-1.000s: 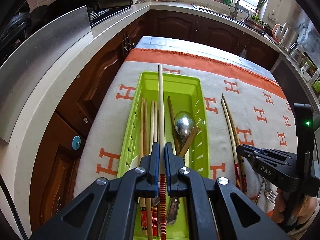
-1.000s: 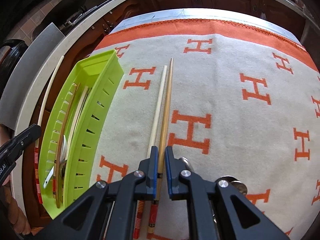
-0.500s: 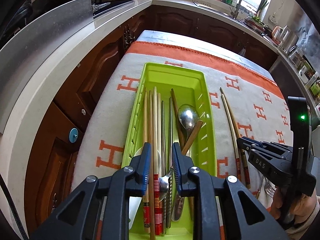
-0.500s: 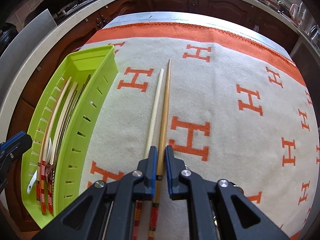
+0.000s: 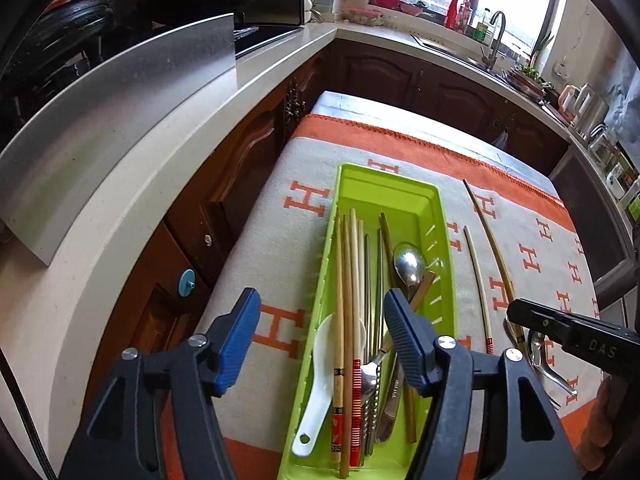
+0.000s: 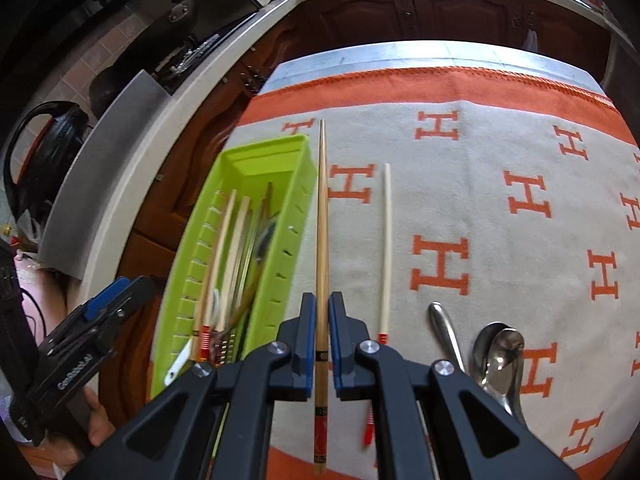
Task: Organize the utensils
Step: 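Carry both bamboo chopsticks into the green tray and open both tools, then move both tools back over the last chopstick, spoons and fork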
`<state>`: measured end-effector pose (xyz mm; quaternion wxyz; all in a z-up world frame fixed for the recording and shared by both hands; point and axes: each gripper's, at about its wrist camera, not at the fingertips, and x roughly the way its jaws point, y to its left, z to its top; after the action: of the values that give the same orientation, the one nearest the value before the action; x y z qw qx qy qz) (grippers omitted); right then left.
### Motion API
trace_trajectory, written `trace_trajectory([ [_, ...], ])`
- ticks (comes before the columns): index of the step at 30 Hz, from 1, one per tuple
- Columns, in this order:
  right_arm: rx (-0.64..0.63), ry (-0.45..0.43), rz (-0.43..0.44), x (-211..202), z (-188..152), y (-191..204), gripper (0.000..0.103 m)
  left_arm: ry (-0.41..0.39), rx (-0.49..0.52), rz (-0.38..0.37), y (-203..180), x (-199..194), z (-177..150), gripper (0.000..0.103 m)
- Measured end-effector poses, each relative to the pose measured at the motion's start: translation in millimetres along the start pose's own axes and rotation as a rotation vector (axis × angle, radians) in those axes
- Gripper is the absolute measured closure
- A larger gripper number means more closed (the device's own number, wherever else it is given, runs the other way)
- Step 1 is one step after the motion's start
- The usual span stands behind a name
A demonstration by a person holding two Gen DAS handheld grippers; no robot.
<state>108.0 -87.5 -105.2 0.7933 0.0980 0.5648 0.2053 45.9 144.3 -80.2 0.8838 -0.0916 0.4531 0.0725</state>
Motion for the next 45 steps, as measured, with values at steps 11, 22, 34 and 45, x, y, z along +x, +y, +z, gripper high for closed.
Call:
trace_trajectory([
  [11, -0.008, 0.075, 0.121, 5, 8, 51, 0.096, -0.079, -0.008, 0.106, 24, -23, 9, 0.019],
  [22, 0.006, 0.156, 0.165, 25, 5, 61, 0.095, -0.051, -0.003, 0.109, 22, -16, 6, 0.019],
  [34, -0.034, 0.131, 0.172, 10, 1, 54, 0.094, -0.035, 0.024, 0.096, 6, -15, 6, 0.019],
  [45, -0.074, 0.017, 0.115, -30, -4, 27, 0.094, -0.032, 0.107, 0.021, -37, -21, 1, 0.019],
])
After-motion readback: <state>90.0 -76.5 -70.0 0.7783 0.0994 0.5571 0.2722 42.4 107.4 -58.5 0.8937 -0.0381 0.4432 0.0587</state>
